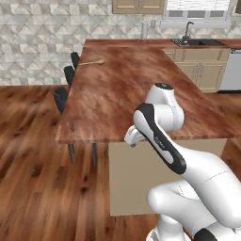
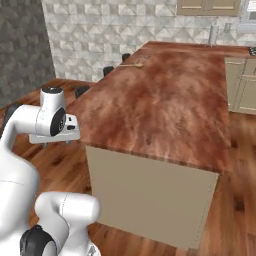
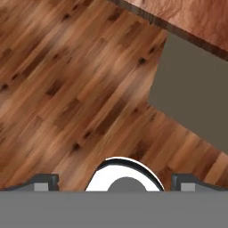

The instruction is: Pick up the metallic utensils from the counter and place them in the open drawer. Make sure not to pick up any wooden utensils.

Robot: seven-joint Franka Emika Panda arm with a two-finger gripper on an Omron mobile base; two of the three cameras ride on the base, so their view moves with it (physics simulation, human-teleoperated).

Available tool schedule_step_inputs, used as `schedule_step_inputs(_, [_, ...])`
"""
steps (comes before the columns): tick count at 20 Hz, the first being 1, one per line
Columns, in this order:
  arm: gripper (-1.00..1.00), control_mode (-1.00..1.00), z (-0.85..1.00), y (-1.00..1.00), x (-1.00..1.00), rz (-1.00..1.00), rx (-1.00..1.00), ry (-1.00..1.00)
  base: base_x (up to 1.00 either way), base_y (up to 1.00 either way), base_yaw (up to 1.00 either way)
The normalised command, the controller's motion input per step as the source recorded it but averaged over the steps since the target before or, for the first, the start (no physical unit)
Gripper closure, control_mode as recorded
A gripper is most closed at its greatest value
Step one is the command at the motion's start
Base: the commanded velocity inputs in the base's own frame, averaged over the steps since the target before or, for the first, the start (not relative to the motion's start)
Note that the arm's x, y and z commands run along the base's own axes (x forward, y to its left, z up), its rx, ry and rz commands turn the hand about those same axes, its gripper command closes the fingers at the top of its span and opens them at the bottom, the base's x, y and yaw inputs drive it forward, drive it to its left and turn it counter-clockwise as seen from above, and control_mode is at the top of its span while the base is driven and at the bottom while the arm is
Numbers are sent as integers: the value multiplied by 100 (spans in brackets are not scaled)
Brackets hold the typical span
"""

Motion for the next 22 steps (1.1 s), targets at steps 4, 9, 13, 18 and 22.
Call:
schedule_step_inputs(4, [-100,100,0,0,0,0,0,0,0,100,-33])
schedule_step_inputs(9, [-100,100,0,0,0,0,0,0,0,100,-34])
schedule_step_inputs(13, [-100,100,0,0,0,0,0,0,1,100,-37])
schedule_step_inputs(18, [-100,100,0,0,0,0,0,0,8,100,-42])
schedule_step_inputs(22, [-100,100,0,0,0,0,0,0,19,100,-46])
